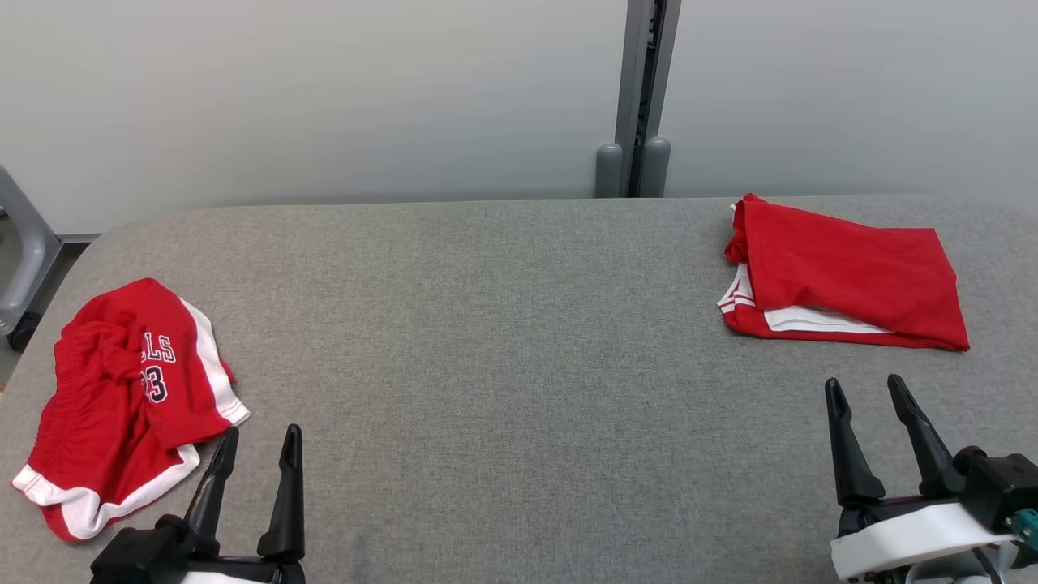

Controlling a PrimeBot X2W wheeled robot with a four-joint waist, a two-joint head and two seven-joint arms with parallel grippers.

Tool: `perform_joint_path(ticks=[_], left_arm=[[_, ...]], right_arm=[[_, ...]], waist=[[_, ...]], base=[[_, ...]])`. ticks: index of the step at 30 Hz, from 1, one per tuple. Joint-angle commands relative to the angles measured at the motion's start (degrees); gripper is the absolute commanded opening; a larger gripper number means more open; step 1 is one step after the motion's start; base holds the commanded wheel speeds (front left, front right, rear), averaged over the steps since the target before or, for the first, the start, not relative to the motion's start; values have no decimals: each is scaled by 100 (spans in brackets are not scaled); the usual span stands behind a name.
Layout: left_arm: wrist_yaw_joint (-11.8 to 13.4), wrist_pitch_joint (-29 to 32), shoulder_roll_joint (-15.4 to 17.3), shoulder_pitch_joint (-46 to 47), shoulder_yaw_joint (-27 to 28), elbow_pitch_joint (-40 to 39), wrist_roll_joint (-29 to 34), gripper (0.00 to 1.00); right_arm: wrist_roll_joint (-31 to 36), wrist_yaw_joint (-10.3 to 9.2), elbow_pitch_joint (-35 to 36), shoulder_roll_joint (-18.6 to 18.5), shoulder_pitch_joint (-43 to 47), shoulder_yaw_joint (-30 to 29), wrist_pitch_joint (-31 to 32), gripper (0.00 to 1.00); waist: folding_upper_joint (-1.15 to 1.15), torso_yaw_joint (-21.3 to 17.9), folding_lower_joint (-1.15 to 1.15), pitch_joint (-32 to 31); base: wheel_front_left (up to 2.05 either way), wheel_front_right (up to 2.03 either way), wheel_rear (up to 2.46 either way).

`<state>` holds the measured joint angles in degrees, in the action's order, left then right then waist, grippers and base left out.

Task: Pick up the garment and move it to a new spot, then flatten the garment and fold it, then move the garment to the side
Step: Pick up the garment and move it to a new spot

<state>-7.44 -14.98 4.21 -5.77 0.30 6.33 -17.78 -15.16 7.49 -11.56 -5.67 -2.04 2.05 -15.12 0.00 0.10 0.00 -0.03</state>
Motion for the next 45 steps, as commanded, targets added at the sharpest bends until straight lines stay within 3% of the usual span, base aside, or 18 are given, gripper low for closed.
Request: perform_joint_path(ticks=[1, 16, 29, 45], left_arm=[[-6, -18, 0, -22, -12, -9, 14, 100], [-7, -18, 42, 63, -80, 31, 1, 100], [-7, -18, 182, 224, 37, 46, -46, 100], [-7, -18, 197, 299, -38, 155, -26, 100]], right_arm=[[6, 2, 3, -9, 4, -19, -8, 100], [-38, 2, -81, -11, -19, 46, -8, 100], [-103, 2, -148, 6, -174, 269, -7, 100], [-270, 2, -331, -30, -265, 507, -7, 100]], waist=[[0, 10, 0, 2], [0, 347, 0, -21], [0, 1082, 0, 78], [0, 2349, 0, 53]], base=[[0, 0, 0], [0, 0, 0], [0, 0, 0], [0, 0, 0]])
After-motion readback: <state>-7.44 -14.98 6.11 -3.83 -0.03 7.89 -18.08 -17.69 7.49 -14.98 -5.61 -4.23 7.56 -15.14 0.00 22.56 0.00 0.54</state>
